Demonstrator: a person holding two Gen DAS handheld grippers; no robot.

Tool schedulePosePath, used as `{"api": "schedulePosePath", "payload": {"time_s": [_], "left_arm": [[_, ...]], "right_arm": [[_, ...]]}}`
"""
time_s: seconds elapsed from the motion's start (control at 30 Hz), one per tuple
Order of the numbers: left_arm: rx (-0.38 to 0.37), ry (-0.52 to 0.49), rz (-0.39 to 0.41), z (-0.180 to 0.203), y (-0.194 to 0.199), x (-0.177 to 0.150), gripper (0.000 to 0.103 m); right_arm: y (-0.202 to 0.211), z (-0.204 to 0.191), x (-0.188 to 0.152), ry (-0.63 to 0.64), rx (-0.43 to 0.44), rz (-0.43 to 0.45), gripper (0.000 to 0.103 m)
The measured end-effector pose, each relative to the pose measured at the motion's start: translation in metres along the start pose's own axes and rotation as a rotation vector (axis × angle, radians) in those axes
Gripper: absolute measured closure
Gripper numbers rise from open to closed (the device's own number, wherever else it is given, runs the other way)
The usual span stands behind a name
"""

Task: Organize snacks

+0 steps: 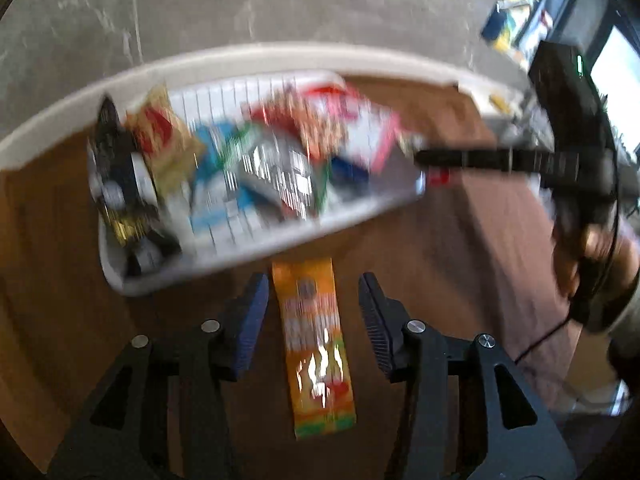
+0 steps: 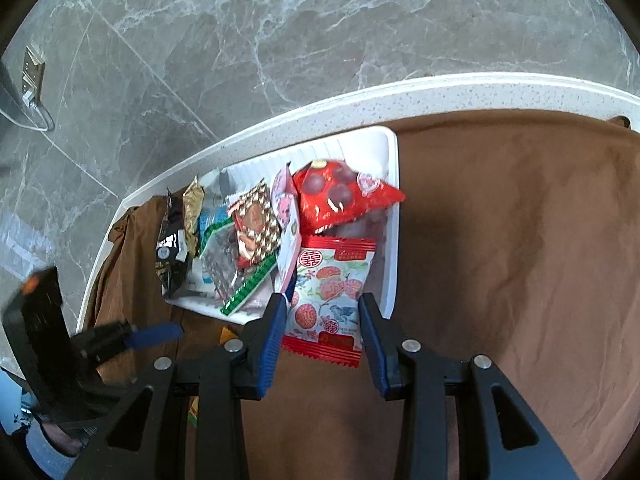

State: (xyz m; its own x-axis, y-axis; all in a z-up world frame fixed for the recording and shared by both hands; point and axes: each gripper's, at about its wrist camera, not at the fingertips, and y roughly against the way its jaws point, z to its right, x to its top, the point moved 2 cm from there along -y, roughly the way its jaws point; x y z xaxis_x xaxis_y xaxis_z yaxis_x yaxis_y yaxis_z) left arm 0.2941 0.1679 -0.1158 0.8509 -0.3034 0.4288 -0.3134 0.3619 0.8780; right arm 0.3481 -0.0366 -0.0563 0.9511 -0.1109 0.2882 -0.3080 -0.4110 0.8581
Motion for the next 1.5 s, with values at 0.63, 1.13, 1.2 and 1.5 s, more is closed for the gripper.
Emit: {"api": "schedulePosePath", "payload": {"time_s": [0.63, 1.13, 1.2, 1.5], "left_arm": [[0.101, -0.075, -0.04, 0.024, -0.031, -0.043, 0.066], [0.06, 0.001, 0.053, 0.012, 0.0, -0.039, 0.075], [0.039, 0.007, 0.063, 0.012, 0.007, -0.037, 0.075], [0.024, 0.006, 0.065, 0.018, 0.013, -0.039, 0.075]], "right_arm": [[0.008, -0.016, -0.051, 0.038, 0.026, -0.053, 0.063], [0.008, -0.026, -0.066, 0.035, 0.05, -0.069, 0.063], [0.011, -0.028, -0.066, 0.036, 0.057, -0.064, 0.063], [0.003, -0.029, -0.071, 0.111, -0.005, -0.107, 0.063]]}}
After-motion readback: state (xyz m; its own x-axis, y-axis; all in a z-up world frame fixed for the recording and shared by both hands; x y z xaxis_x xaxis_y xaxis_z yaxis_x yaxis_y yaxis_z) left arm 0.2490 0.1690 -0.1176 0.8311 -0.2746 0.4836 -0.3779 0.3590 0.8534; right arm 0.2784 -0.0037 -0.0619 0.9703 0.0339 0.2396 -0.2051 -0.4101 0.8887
